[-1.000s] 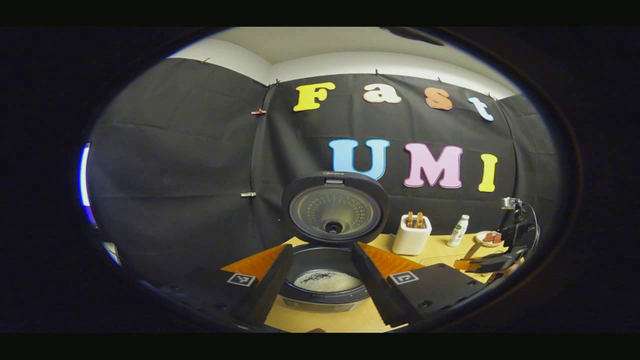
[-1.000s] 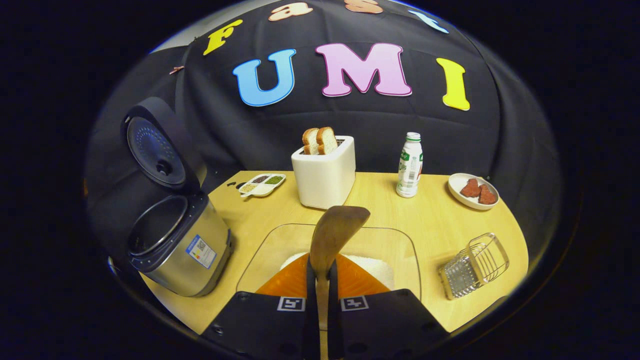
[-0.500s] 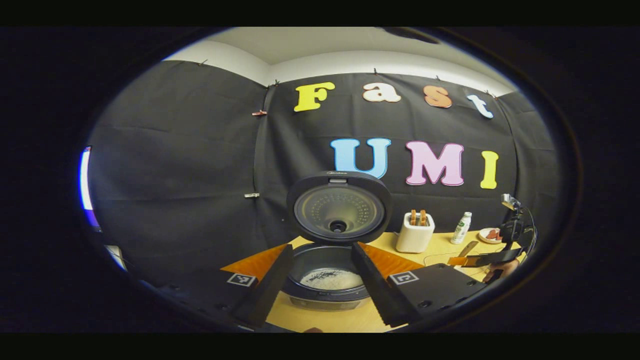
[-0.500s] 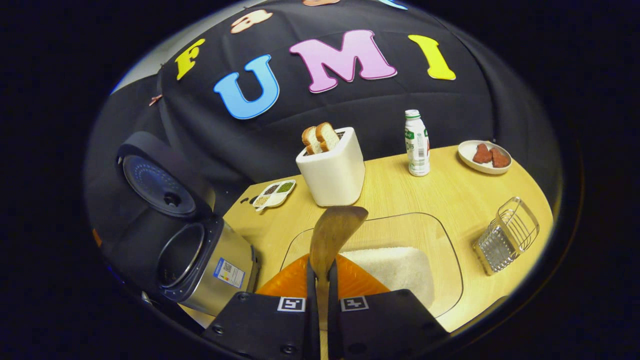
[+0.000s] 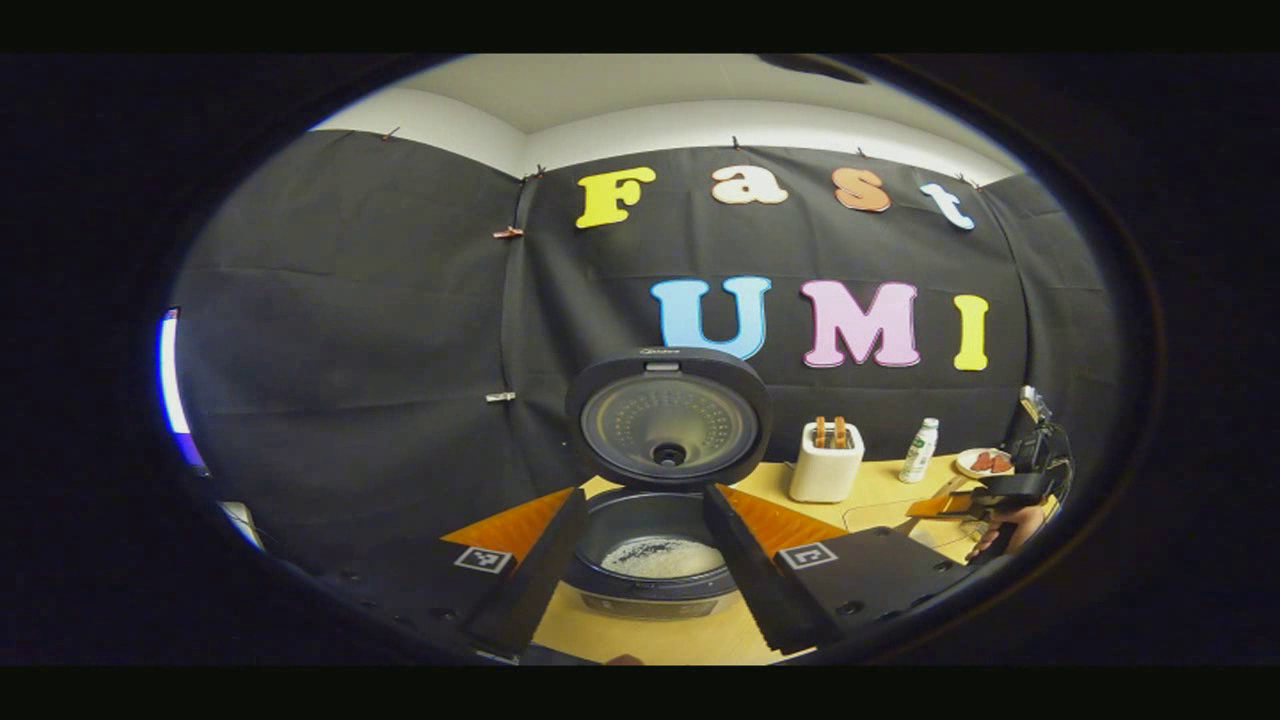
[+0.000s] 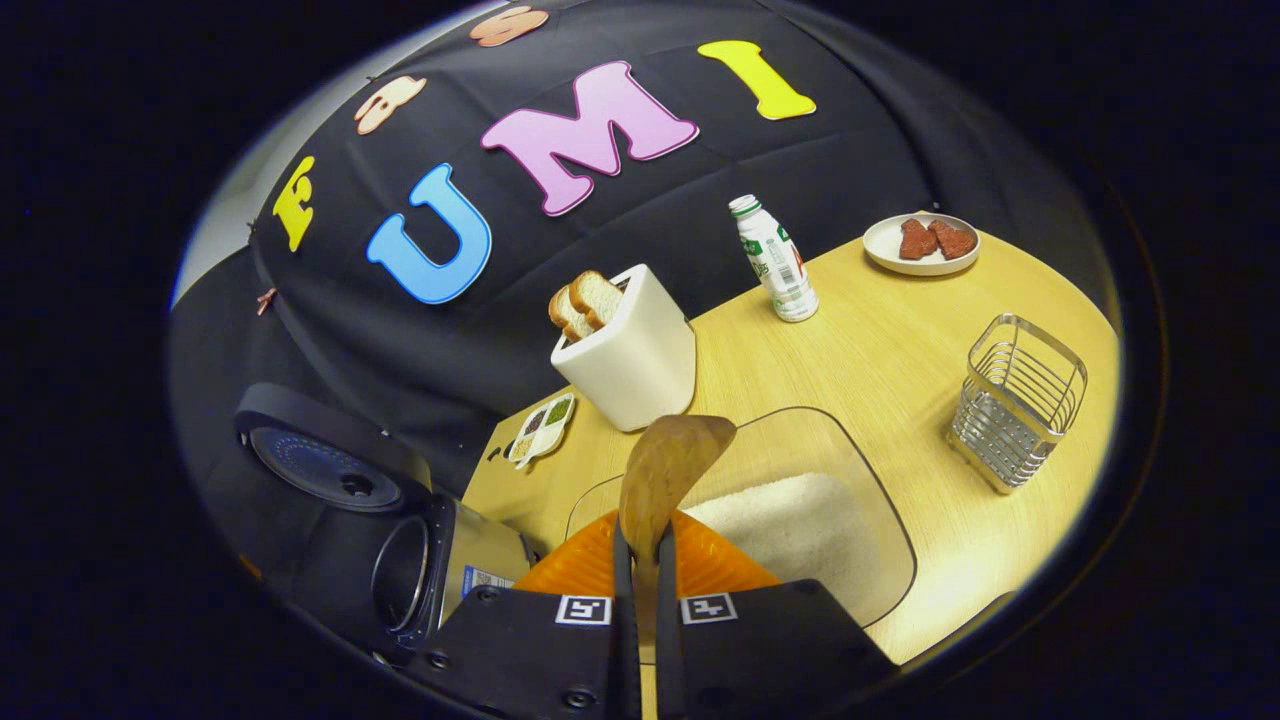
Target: Close the left gripper, press the button to open the rice cooker; take a wooden spoon from the chopstick holder with the right hand, scoop a spoonful of rice and pour it into the rice cooker, then put the wooden spoon back into the chopstick holder.
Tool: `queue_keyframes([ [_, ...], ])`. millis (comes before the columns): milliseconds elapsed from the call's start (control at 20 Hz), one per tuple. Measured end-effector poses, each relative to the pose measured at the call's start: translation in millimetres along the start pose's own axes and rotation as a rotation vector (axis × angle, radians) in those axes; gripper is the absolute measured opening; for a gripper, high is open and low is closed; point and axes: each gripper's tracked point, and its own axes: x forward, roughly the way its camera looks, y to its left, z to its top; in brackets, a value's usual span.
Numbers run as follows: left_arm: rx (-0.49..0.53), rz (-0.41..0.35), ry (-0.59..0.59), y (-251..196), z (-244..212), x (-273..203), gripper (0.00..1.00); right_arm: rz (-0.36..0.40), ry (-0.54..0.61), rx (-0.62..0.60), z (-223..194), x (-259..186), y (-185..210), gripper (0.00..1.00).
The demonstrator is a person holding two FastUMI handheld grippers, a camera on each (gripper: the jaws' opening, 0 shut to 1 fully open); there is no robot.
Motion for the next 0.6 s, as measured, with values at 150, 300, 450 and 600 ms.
queue_keyframes([
  [150, -0.009, -0.003, -0.009, -1.9, 4.6, -1.0, 0.82, -0.001, -0.023, 0.034, 12.6, -2.6, 1.4, 0.11],
  [300, -0.046, 0.006, -0.003, 2.2, 2.0, -0.4, 0.82, 0.017, -0.048, 0.037, 24.3, -7.7, 9.7, 0.11],
  [450, -0.053, 0.021, -0.003, 8.2, 0.8, -2.0, 0.82, 0.042, -0.064, 0.046, 36.6, -13.0, 25.5, 0.11],
  [600, -0.050, 0.039, -0.012, 13.2, 2.1, -5.2, 0.82, 0.091, -0.083, 0.037, 49.4, -20.4, 55.4, 0.11],
])
